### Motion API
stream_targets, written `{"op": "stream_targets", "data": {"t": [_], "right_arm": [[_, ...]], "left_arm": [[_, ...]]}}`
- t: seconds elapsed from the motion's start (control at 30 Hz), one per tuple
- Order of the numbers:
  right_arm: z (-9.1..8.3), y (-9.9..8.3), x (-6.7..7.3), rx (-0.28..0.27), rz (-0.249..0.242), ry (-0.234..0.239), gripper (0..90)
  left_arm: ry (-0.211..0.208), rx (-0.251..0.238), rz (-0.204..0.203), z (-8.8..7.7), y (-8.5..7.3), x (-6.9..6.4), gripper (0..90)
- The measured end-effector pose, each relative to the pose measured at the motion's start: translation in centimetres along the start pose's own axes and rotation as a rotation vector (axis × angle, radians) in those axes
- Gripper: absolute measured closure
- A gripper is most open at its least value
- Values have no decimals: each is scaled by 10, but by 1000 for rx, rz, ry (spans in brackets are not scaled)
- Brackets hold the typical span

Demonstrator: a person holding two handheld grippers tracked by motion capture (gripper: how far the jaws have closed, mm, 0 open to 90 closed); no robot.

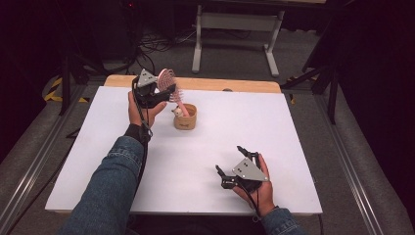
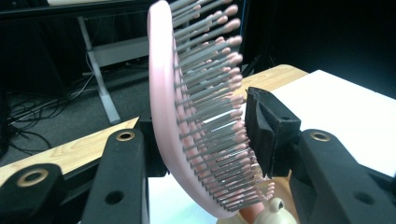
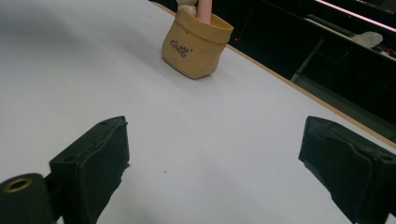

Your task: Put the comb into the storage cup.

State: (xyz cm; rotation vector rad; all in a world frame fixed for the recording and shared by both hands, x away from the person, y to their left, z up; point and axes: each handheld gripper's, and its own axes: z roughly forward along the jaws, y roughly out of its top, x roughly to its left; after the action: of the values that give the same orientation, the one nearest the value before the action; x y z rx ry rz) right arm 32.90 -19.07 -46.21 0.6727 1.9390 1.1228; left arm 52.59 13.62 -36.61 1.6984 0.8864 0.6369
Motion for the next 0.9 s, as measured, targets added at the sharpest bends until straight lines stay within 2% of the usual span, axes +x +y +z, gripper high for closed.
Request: {"op": "stream_targets", "data": {"t": [0.2, 0.5, 0.6, 0.73, 0.9], "right_arm": [[0, 0, -1, 1, 1, -2, 85], [-2, 0, 1, 1, -14, -4, 85], [-3, 1, 1, -6, -15, -8, 86], [-3, 1, 1, -2, -17, -9, 85], [-4, 0, 0, -2, -16, -9, 86]], "left_arm": [[22, -11, -14, -7, -2, 7, 518], [50, -11, -6, -17, -6, 17, 510], [57, -9, -15, -20, -7, 20, 501], [35, -20, -23, -24, -10, 26, 514], [42, -19, -24, -25, -13, 27, 506]]}}
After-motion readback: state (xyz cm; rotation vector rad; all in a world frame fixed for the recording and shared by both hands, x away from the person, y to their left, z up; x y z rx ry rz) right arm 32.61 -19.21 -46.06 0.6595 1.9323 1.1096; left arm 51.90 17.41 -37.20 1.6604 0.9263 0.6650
